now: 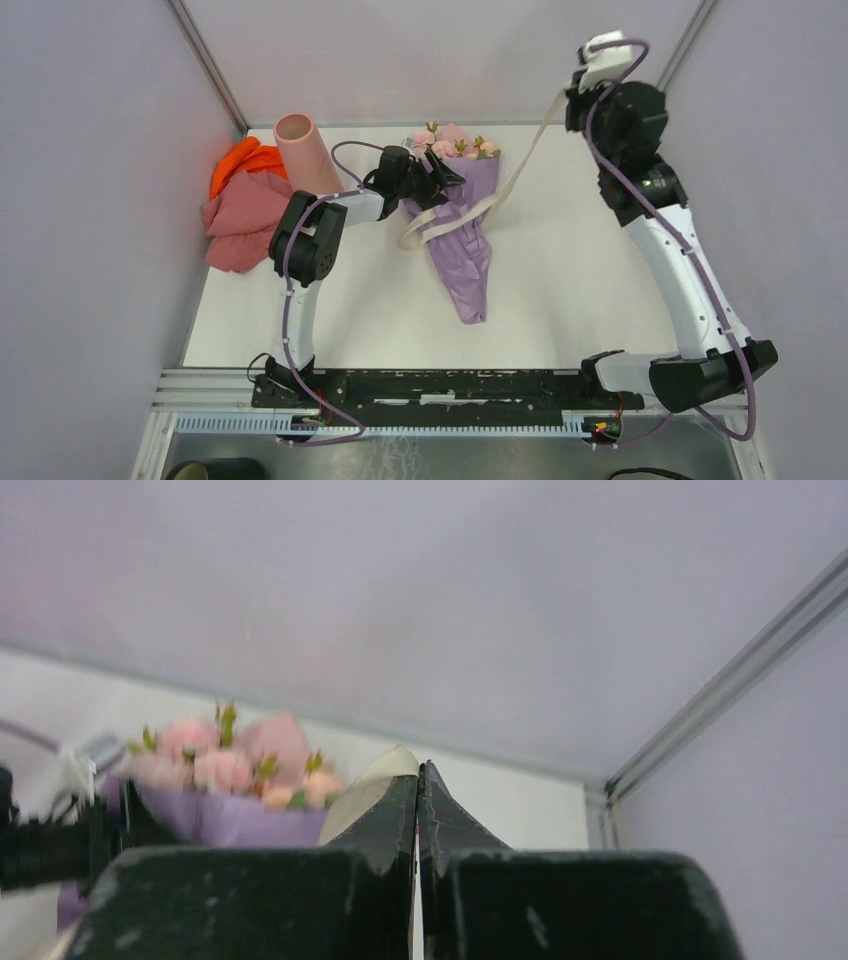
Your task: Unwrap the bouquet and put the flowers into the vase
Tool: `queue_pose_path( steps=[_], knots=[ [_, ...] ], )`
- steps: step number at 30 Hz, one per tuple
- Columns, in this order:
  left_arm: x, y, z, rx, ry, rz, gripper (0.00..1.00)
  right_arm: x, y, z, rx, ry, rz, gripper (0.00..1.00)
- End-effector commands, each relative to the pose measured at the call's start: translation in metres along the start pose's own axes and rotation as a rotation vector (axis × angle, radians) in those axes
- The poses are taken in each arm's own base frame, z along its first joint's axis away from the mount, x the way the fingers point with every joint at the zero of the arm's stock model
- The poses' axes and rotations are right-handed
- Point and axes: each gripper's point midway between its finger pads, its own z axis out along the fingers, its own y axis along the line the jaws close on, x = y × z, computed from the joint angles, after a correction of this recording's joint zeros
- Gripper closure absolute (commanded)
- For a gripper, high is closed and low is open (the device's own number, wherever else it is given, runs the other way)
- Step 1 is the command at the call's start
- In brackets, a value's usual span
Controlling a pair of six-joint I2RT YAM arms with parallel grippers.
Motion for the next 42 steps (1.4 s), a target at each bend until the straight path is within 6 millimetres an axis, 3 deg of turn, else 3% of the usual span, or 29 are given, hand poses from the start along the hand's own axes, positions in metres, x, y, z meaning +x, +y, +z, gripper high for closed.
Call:
queue_pose_path(
  steps=[1,4,6,8,10,13,16,20,21,23,25,27,30,35,42],
  knots=[
    [0.022,0.034,-0.003,-0.113,0.053,-0.019,0.11,-0.090,-0.036,-0.013,0.062,-0.158,-0.002,1.00],
    [0.021,0.033,-0.006,-0.117,0.051,-0.007,0.11,-0.130,-0.051,-0.024,0.087,-0.225,-0.011,1.00],
    [0.020,0.033,-0.007,-0.120,0.048,-0.004,0.11,-0.142,-0.060,-0.028,0.113,-0.244,-0.017,1.00],
    [0.021,0.033,-0.007,-0.119,0.051,-0.002,0.11,-0.145,-0.065,-0.032,0.123,-0.258,-0.022,1.00],
    [0.021,0.033,-0.007,-0.118,0.052,0.000,0.11,-0.134,-0.062,-0.030,0.112,-0.244,-0.026,1.00],
    [0.021,0.032,-0.007,-0.116,0.052,0.001,0.11,-0.087,-0.049,-0.016,0.081,-0.181,-0.017,1.00],
    [0.021,0.030,-0.007,-0.110,0.054,0.002,0.11,-0.006,-0.028,0.003,0.033,-0.053,-0.004,1.00],
    [0.020,0.025,-0.012,-0.106,0.049,0.015,0.11,0.089,0.000,0.009,-0.025,0.071,0.035,1.00],
    [0.019,0.024,-0.013,-0.108,0.049,0.017,0.11,0.109,0.005,0.009,-0.035,0.101,0.038,0.97],
    [0.020,0.022,-0.016,-0.109,0.051,0.025,0.11,0.155,0.020,0.005,-0.079,0.189,0.044,0.76],
    [0.019,0.021,-0.018,-0.112,0.045,0.029,0.11,0.188,0.038,0.001,-0.151,0.258,0.061,0.65],
    [0.019,0.021,-0.019,-0.115,0.040,0.033,0.11,0.215,0.050,-0.003,-0.187,0.317,0.063,0.59],
    [0.021,0.023,-0.019,-0.116,0.041,0.030,0.11,0.236,0.055,-0.002,-0.194,0.341,0.061,0.57],
    [0.030,0.028,-0.017,-0.116,0.058,0.021,0.11,0.270,0.063,0.010,-0.203,0.416,0.063,0.34],
    [0.033,0.032,-0.018,-0.123,0.065,0.023,0.11,0.309,0.086,0.042,-0.263,0.490,0.110,0.30]
  ],
)
